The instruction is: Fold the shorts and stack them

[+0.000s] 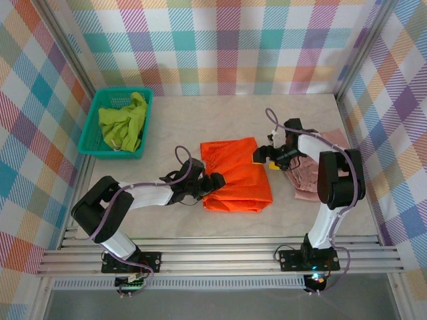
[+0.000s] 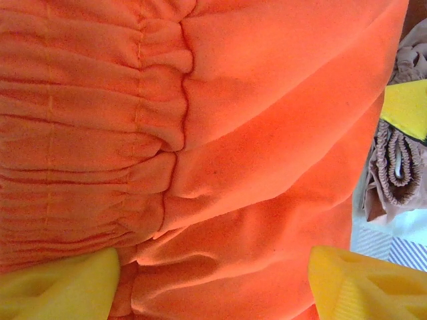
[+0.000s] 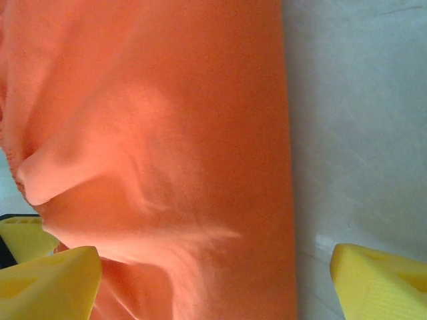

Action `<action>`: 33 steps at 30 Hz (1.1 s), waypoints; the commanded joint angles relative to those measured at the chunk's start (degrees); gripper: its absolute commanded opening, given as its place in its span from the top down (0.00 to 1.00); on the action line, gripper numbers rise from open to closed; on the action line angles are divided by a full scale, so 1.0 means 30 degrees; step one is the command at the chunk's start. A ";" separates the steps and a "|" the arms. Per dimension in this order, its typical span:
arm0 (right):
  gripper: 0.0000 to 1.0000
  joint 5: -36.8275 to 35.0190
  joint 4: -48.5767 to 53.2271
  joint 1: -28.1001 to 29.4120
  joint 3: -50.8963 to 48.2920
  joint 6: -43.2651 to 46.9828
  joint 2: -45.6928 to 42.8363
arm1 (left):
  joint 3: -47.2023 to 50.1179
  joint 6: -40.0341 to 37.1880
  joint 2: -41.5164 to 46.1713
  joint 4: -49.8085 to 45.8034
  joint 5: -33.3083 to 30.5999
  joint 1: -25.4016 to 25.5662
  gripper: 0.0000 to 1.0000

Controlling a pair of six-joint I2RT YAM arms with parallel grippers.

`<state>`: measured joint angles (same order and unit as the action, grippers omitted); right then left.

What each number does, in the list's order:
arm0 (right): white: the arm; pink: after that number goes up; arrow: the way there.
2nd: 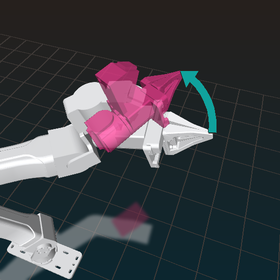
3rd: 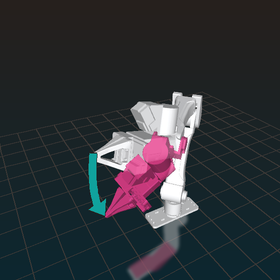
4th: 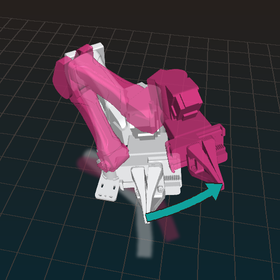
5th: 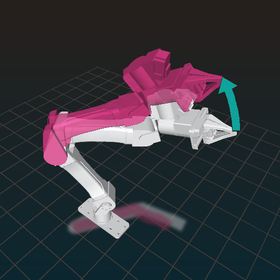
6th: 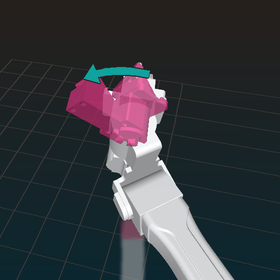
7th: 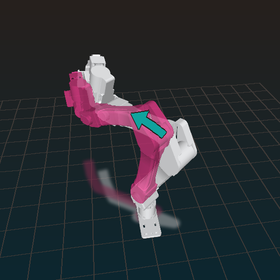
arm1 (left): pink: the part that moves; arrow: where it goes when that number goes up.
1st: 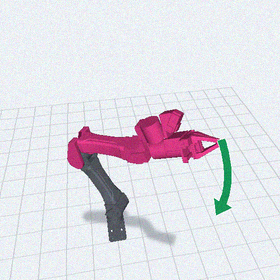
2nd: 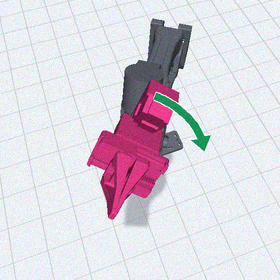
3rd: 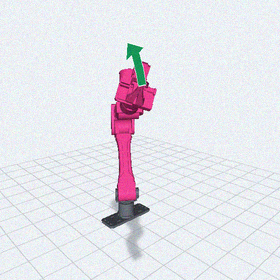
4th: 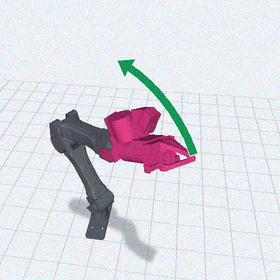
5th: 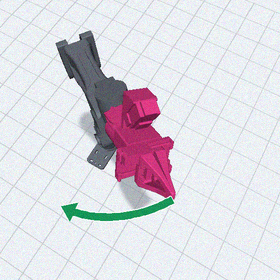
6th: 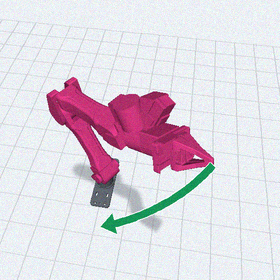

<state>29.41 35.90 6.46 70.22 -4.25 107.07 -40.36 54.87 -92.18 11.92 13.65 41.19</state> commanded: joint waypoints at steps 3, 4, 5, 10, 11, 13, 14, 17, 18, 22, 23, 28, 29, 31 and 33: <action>0.15 0.0214 0.0167 0.0445 0.0558 0.0450 0.0703 | 0.0915 0.0108 -0.1111 -0.2297 -0.0544 0.0128 0.24; 0.16 0.0035 0.0107 0.0483 0.0574 0.0463 0.0856 | 0.0857 0.0108 -0.1140 -0.2276 -0.0523 0.0131 0.24; 0.17 -0.0068 0.0083 0.0513 0.0588 0.0476 0.0999 | 0.0826 0.0084 -0.1144 -0.2247 -0.0507 0.0128 0.24; 0.22 0.0203 -0.0218 0.0684 0.0530 0.0494 0.1510 | 0.0767 0.0079 -0.1191 -0.2220 -0.0467 0.0137 0.24; 0.23 0.0343 -0.0296 0.0830 0.0502 0.0487 0.1584 | 0.0769 0.0079 -0.1234 -0.2190 -0.0477 0.0128 0.24; 0.25 0.0624 -0.0400 0.1115 0.0435 0.0466 0.1686 | 0.0797 0.0079 -0.1236 -0.2136 -0.0476 0.0135 0.23; 0.26 0.0855 -0.0542 0.1226 0.0400 0.0381 0.1694 | 0.0797 0.0079 -0.1259 -0.2114 -0.0478 0.0136 0.23; 0.32 0.1544 -0.1068 0.1534 0.0240 0.0023 0.1754 | 0.0777 0.0137 -0.1295 -0.1990 -0.0390 0.0128 0.23; 0.34 0.1794 -0.1217 0.1616 0.0209 -0.0070 0.1781 | 0.0768 0.0137 -0.1296 -0.1982 -0.0361 0.0129 0.23; 0.39 0.2566 -0.1578 0.2060 0.0157 -0.0279 0.1792 | 0.0753 0.0108 -0.1300 -0.1982 -0.0404 0.0129 0.23; 0.40 0.2711 -0.1692 0.2144 0.0107 -0.0338 0.1754 | 0.0767 0.0108 -0.1294 -0.1955 -0.0390 0.0133 0.23; 0.58 0.2414 -0.1808 0.2298 0.0003 -0.0547 0.1870 | 0.0837 0.0179 -0.1245 -0.1739 -0.0388 0.0130 0.23; 0.64 0.2187 -0.1730 0.2300 0.0031 -0.0535 0.1885 | 0.0906 0.0245 -0.1087 -0.1621 -0.0460 0.0135 0.23; 0.76 0.1622 -0.1428 0.2298 0.0162 -0.0357 0.1728 | 0.1002 0.0258 -0.0473 -0.1512 -0.0692 0.0128 0.21; 0.86 0.0994 -0.1099 0.2300 0.0306 -0.0288 0.1351 | 0.0977 0.0125 0.0411 -0.1615 -0.0959 0.0136 0.17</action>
<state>33.78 31.40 13.02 70.70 -5.87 112.05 -40.10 55.29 -91.83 13.74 13.80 41.19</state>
